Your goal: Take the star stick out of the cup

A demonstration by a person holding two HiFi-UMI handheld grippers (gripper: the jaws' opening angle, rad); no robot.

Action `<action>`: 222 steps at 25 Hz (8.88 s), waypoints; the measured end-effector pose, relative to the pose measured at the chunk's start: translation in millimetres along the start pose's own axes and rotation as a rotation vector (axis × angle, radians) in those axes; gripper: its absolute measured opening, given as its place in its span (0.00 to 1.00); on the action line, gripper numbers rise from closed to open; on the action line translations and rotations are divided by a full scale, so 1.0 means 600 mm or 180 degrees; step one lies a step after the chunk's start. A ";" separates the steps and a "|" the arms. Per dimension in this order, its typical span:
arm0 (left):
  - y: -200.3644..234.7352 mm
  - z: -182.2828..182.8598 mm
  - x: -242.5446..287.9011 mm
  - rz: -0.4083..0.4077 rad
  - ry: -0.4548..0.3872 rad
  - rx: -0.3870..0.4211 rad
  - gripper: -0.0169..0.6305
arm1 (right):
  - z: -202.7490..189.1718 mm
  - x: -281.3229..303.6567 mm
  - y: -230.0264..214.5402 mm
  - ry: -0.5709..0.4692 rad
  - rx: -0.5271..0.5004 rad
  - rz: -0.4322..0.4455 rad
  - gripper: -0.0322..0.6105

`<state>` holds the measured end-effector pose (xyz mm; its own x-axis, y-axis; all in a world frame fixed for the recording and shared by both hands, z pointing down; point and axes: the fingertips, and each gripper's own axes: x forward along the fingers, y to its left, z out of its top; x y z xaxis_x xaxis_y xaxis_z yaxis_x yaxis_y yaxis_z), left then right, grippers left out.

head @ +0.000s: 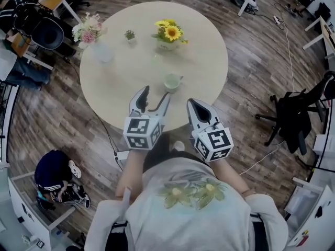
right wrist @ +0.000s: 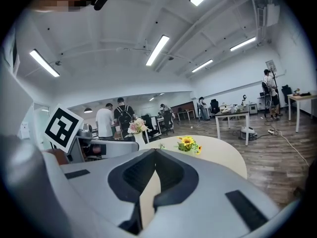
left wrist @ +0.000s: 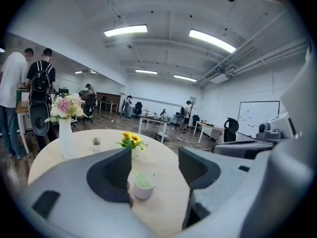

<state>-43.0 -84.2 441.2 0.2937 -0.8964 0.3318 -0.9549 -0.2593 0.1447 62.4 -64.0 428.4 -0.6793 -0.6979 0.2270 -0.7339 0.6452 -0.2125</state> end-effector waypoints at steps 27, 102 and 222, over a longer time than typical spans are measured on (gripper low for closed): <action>0.122 0.024 0.131 -0.0392 0.0317 -0.0062 0.70 | 0.029 0.122 -0.030 0.0022 0.0091 -0.0470 0.07; 0.179 -0.107 0.298 -0.0670 0.1080 -0.0712 0.07 | 0.011 0.183 -0.084 0.0210 0.0247 -0.0743 0.07; 0.084 0.124 0.038 -0.0333 -0.0220 0.0044 0.05 | 0.041 0.087 -0.047 -0.0082 0.0118 -0.0470 0.07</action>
<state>-87.5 -144.3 386.8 0.3884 -0.8868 0.2504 -0.9199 -0.3572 0.1620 47.9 -126.2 422.8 -0.5634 -0.7923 0.2341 -0.8248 0.5235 -0.2136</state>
